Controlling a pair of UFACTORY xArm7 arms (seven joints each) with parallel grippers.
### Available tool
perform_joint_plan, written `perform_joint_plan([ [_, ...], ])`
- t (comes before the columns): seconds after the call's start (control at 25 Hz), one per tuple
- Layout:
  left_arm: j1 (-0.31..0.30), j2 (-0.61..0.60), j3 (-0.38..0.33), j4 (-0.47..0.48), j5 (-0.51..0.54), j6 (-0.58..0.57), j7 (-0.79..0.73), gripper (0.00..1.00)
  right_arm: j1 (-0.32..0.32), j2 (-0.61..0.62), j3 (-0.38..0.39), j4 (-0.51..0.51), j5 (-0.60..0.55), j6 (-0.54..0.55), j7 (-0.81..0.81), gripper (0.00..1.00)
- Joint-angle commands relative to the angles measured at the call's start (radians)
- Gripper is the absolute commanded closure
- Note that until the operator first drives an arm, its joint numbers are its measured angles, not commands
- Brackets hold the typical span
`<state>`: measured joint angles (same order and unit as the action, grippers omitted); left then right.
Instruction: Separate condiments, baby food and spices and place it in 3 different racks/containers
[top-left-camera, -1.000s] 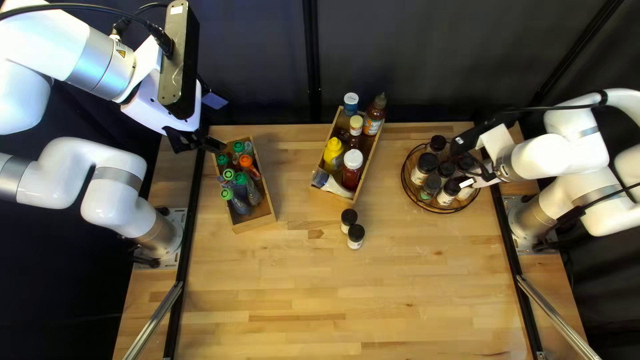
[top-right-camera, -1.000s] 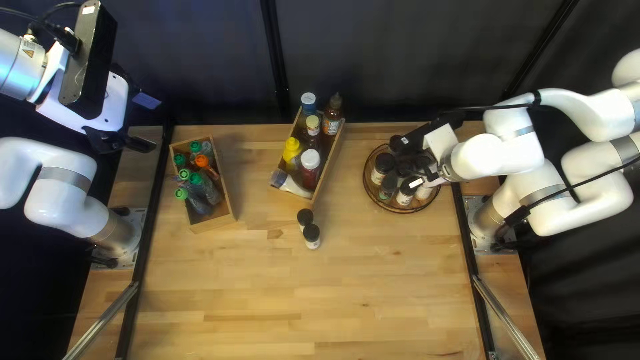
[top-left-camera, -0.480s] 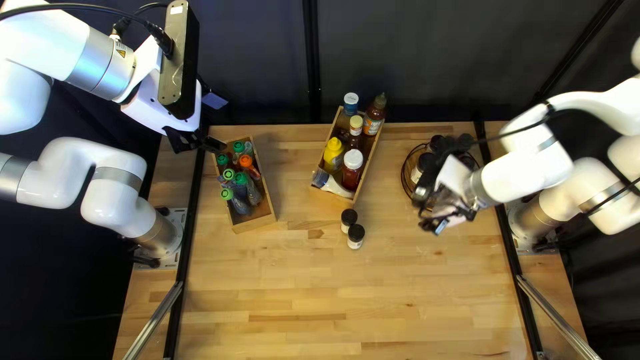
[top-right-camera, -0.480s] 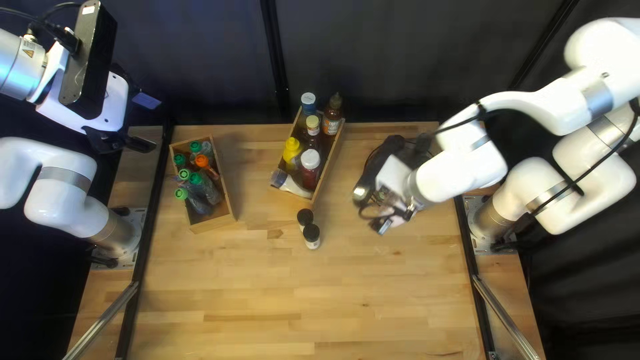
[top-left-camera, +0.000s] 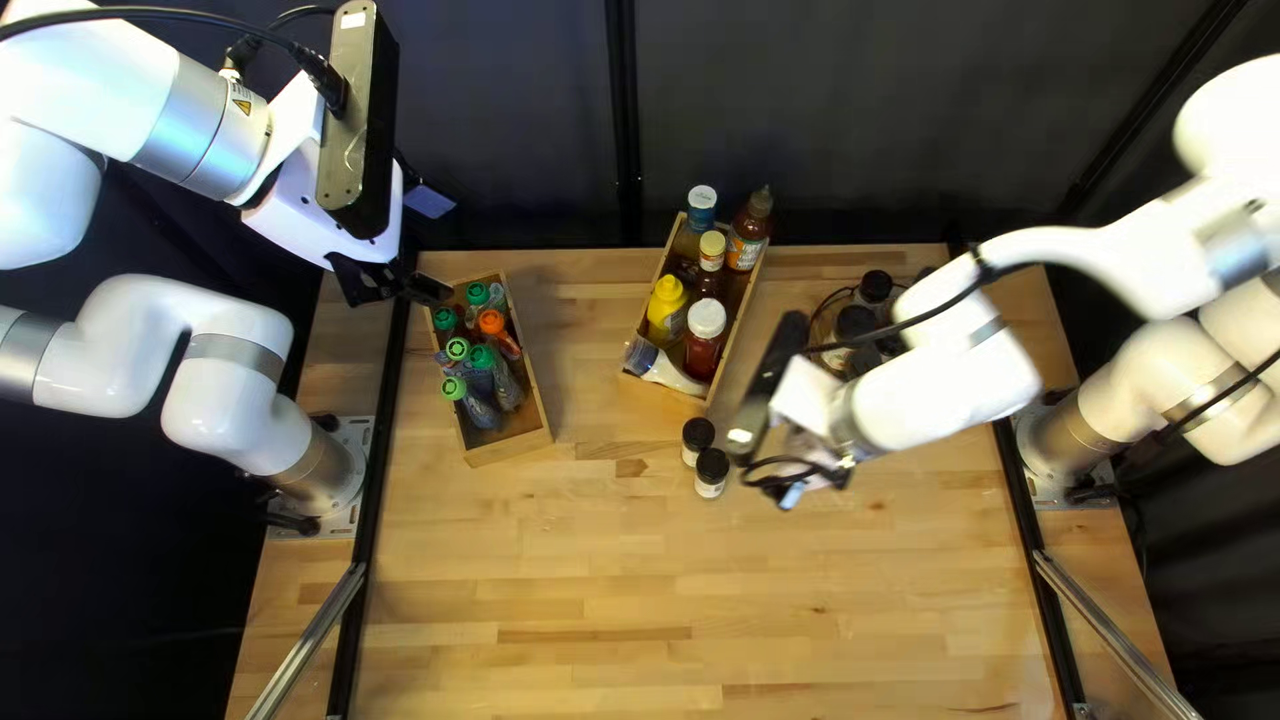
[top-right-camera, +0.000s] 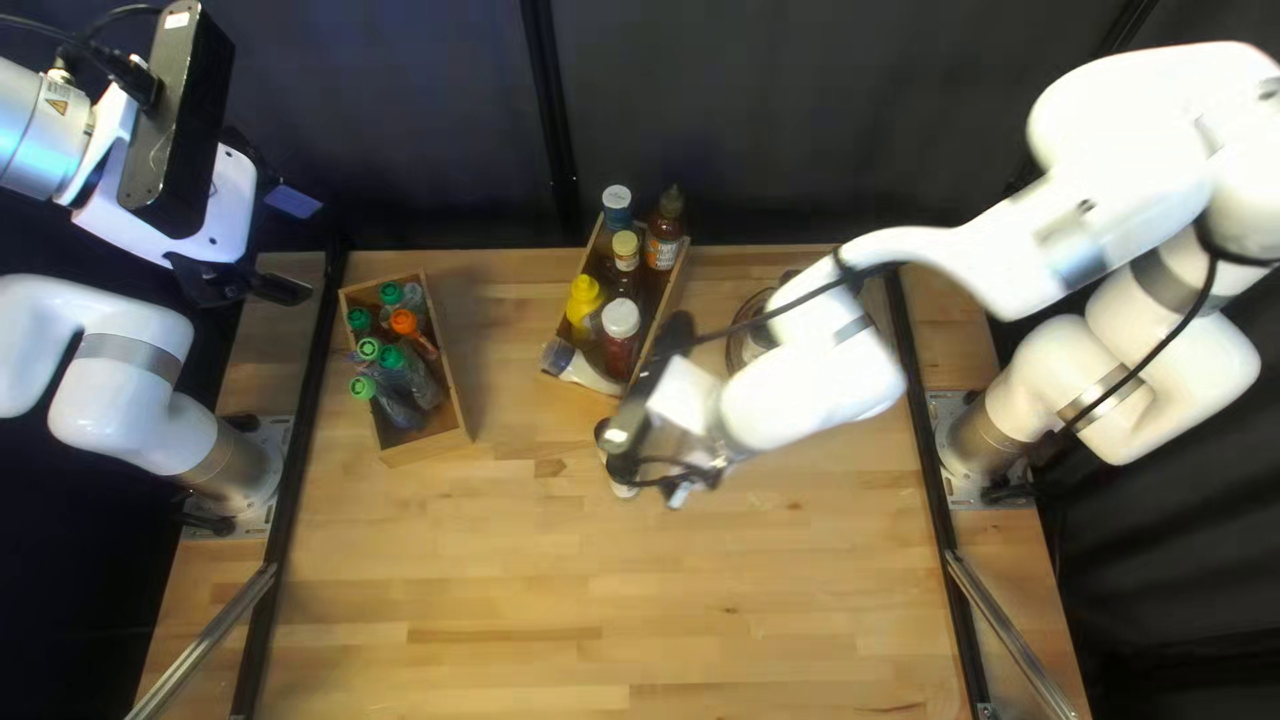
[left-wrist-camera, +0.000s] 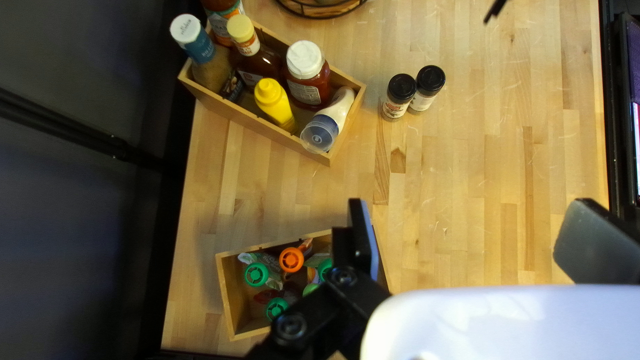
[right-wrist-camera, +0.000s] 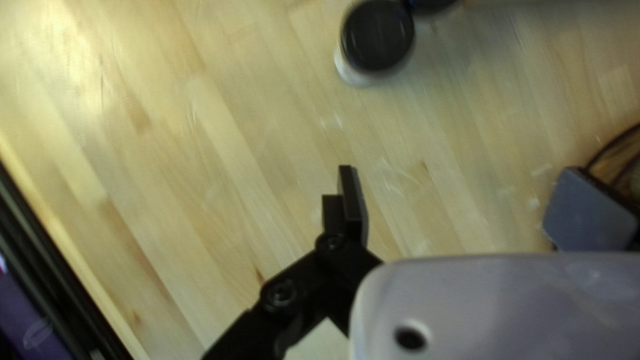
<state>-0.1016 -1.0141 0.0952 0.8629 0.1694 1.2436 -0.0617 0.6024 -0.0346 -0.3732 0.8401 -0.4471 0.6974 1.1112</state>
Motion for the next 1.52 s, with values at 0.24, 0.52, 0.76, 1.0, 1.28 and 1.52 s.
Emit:
perform_joint_plan([
  [0.24, 0.000, 0.000, 0.000, 0.000, 0.000, 0.000, 0.000, 0.00, -0.045, 0.234, -0.005, 0.160, 0.123, -0.029, 0.005, 0.00],
  [0.52, 0.000, 0.000, 0.000, 0.000, 0.000, 0.000, 0.000, 0.00, -0.068, 0.273, -0.013, 0.169, 0.152, -0.033, 0.005, 0.00],
  [0.76, 0.000, 0.000, 0.000, 0.000, 0.000, 0.000, 0.000, 0.00, -0.084, 0.305, -0.009, 0.186, 0.187, -0.027, -0.008, 0.70],
  [1.0, 0.000, 0.000, 0.000, 0.000, 0.000, 0.000, 0.000, 0.00, -0.089, 0.299, 0.001, 0.199, 0.216, -0.002, -0.023, 1.00],
  [1.28, 0.000, 0.000, 0.000, 0.000, 0.000, 0.000, 0.000, 0.00, -0.055, 0.109, 0.010, 0.119, 0.173, 0.083, -0.007, 1.00],
  [1.52, 0.000, 0.000, 0.000, 0.000, 0.000, 0.000, 0.000, 0.00, -0.098, -0.204, 0.006, -0.036, 0.055, 0.244, 0.001, 1.00],
])
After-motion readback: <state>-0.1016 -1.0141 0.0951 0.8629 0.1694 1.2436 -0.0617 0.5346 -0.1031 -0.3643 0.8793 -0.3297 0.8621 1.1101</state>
